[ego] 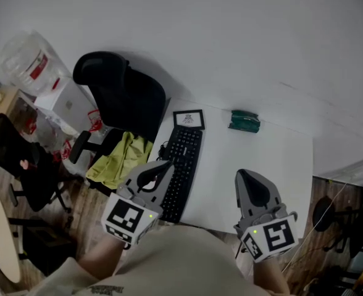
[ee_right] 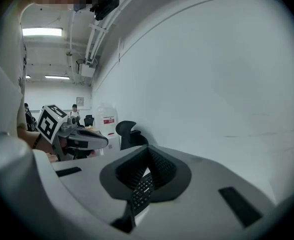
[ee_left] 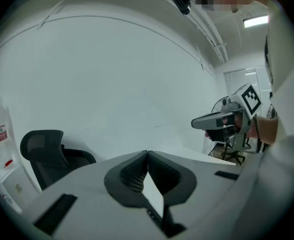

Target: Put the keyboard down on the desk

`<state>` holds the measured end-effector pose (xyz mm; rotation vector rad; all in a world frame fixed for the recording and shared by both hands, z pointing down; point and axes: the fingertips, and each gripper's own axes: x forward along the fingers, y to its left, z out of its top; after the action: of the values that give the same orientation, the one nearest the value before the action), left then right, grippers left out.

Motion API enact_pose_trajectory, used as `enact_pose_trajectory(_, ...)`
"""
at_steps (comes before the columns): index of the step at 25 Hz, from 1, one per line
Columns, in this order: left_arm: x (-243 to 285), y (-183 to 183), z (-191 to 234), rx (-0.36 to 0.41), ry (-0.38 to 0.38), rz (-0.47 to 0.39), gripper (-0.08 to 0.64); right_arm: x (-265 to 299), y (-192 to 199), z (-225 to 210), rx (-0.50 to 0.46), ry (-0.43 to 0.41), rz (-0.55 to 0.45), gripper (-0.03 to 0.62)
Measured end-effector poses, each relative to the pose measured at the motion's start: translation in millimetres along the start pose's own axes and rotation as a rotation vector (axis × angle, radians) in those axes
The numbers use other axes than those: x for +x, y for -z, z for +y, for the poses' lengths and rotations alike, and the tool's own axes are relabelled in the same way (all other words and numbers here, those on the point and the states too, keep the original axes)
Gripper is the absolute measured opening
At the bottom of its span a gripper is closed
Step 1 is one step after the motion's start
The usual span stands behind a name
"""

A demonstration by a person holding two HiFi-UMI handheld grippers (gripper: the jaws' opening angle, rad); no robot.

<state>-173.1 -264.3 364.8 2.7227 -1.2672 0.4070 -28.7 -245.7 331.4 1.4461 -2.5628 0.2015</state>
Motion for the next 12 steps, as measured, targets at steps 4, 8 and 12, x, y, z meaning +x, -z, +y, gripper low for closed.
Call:
enact_pose_trajectory(4, 0.2, 3.4, 1.7, 0.005, -0.012, 0.009, 0.023, 1.6, 3.6, 2.6, 0.0, -0.016, 0.006, 0.025)
enact_pose_trajectory(8, -0.5, 4.1, 3.4, 0.004, -0.023, 0.012, 0.023, 2.4, 2.4, 1.3, -0.003, -0.017, 0.0, 0.025)
enact_pose_trajectory(12, -2.2, 4.4, 4.2, 0.0, -0.032, 0.011, 0.023, 1.1, 4.7, -0.2, 0.0, -0.012, 0.005, 0.025)
